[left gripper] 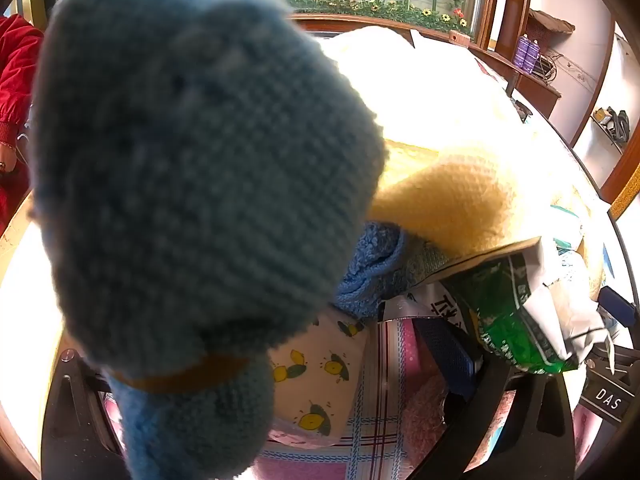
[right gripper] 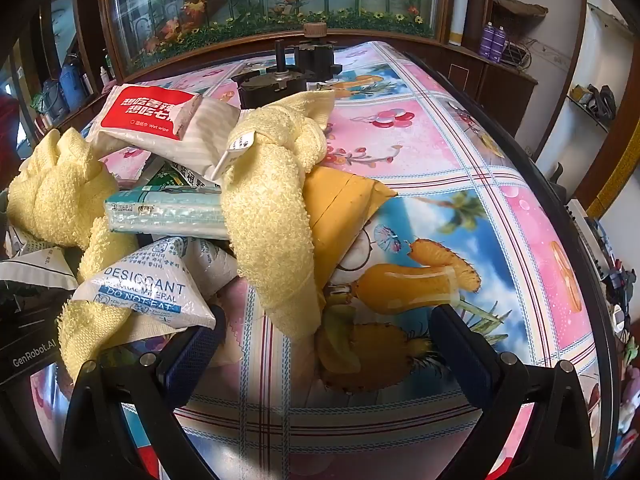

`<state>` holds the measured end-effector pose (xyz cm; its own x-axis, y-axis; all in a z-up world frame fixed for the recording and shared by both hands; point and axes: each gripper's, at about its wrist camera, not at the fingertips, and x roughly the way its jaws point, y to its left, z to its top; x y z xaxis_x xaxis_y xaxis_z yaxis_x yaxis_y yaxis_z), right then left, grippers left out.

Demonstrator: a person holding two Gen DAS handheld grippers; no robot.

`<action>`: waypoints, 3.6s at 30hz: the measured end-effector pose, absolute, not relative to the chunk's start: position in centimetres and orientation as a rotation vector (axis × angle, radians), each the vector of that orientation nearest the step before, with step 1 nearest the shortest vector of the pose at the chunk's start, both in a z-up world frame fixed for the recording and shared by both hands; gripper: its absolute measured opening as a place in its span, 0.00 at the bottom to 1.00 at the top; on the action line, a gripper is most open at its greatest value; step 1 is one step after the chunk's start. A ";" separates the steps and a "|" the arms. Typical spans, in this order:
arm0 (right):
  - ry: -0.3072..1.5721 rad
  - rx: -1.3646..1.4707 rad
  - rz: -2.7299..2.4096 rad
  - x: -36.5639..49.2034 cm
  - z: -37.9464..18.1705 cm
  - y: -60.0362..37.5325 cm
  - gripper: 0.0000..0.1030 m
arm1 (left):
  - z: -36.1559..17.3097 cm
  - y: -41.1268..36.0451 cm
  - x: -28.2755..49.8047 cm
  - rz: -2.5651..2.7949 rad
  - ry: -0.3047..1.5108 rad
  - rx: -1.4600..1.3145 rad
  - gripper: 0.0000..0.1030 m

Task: Organize soft objects

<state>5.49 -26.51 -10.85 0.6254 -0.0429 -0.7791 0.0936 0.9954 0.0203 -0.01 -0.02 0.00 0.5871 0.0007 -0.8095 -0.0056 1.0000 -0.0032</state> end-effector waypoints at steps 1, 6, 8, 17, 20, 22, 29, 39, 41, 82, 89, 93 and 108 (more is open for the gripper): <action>0.892 0.061 -0.078 5.5 -10.8 -26.5 1.00 | 0.0 0.0 0.0 0.004 0.943 -0.006 1.00; 0.892 0.061 -0.078 5.5 -10.9 -26.5 1.00 | 0.0 0.0 0.0 0.004 0.943 -0.006 1.00; 0.892 0.060 -0.078 5.5 -10.9 -26.5 1.00 | 0.0 0.0 0.0 0.004 0.943 -0.006 1.00; 0.892 0.060 -0.078 5.5 -10.8 -26.5 1.00 | 0.0 0.0 0.0 0.003 0.944 -0.006 1.00; 0.892 0.060 -0.078 5.5 -10.8 -26.5 1.00 | 0.0 0.0 0.0 0.004 0.944 -0.006 1.00; 0.892 0.060 -0.078 5.5 -10.8 -26.5 1.00 | 0.0 0.0 0.0 0.004 0.944 -0.007 1.00; 0.892 0.060 -0.078 5.5 -10.8 -26.5 1.00 | 0.0 0.0 0.0 0.003 0.944 -0.006 1.00; 0.892 0.060 -0.079 5.5 -10.9 -26.5 1.00 | 0.0 0.0 0.0 0.003 0.944 -0.007 1.00; 0.892 0.060 -0.079 5.5 -10.8 -26.5 1.00 | 0.0 0.0 0.0 0.003 0.944 -0.006 1.00; 0.947 0.066 -0.078 5.5 -10.6 -26.2 1.00 | 2.7 11.8 -1.8 -0.504 0.853 -0.544 0.86; 0.947 0.066 -0.075 5.5 -10.6 -26.1 1.00 | 5.1 11.6 -0.8 -0.383 0.769 -0.428 0.92; 0.946 0.069 -0.074 5.4 -10.6 -26.1 1.00 | 5.0 10.2 -2.8 -0.364 0.832 -0.357 0.99; 0.836 0.021 0.153 -1.5 -5.9 -24.9 0.89 | -1.2 5.2 2.8 -0.285 1.002 -0.302 0.88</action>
<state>-1.51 -24.87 -5.90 0.6599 0.1431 -0.7376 -0.1268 0.9888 0.0784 2.80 5.25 -1.16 0.5084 -0.3691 -0.7780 0.0953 0.9220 -0.3752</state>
